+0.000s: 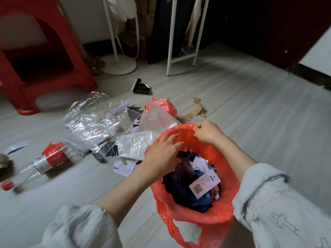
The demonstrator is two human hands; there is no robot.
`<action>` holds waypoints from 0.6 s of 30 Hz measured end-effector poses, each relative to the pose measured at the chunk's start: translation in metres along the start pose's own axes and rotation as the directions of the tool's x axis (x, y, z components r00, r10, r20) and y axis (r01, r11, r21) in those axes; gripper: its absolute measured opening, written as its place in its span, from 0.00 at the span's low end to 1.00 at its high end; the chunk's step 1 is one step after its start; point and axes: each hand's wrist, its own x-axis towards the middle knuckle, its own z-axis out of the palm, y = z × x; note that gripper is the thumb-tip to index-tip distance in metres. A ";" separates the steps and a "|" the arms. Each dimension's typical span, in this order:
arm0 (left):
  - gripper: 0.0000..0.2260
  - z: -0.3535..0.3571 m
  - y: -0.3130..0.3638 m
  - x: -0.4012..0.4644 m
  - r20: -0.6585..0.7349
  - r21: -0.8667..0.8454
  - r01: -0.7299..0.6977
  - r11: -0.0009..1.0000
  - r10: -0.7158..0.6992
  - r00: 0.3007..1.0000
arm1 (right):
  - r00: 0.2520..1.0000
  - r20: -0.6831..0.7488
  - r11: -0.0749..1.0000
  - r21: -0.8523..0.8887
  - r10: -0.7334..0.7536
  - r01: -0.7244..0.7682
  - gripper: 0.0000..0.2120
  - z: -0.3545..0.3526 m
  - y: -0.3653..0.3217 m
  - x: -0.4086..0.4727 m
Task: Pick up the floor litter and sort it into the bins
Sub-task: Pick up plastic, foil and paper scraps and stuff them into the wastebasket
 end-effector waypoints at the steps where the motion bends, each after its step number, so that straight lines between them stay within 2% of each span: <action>1: 0.23 -0.004 -0.003 -0.001 -0.099 -0.035 -0.009 0.999 0.006 0.995 | 1.000 -0.017 1.000 0.016 -0.026 0.026 0.12 0.003 -0.010 0.000; 4: 0.19 -0.018 -0.025 -0.006 -0.297 -0.098 0.052 0.994 -0.080 0.951 | 0.988 -0.081 0.991 0.037 -0.128 0.131 0.13 0.009 -0.047 0.001; 7: 0.20 -0.023 -0.069 -0.028 -0.338 -0.101 0.206 0.973 -0.228 0.913 | 0.967 -0.123 0.971 0.057 -0.225 0.233 0.13 0.020 -0.096 -0.006; 10: 0.19 -0.011 -0.120 -0.063 -0.180 -0.075 0.416 0.906 -0.422 0.888 | 0.936 -0.088 0.931 0.110 -0.340 0.349 0.12 0.050 -0.142 -0.020; 13: 0.19 0.014 -0.158 -0.100 0.016 -0.022 0.539 0.842 -0.538 0.843 | 0.916 0.106 0.920 0.109 -0.388 0.377 0.11 0.094 -0.175 -0.029; 16: 0.21 0.039 -0.187 -0.128 0.169 -0.032 0.611 0.791 -0.598 0.784 | 0.911 0.272 0.950 0.081 -0.311 0.300 0.16 0.144 -0.182 -0.025; 18: 0.24 0.054 -0.203 -0.144 0.272 -0.038 0.659 0.751 -0.626 0.730 | 0.915 0.334 0.971 0.013 -0.227 0.237 0.19 0.181 -0.172 -0.020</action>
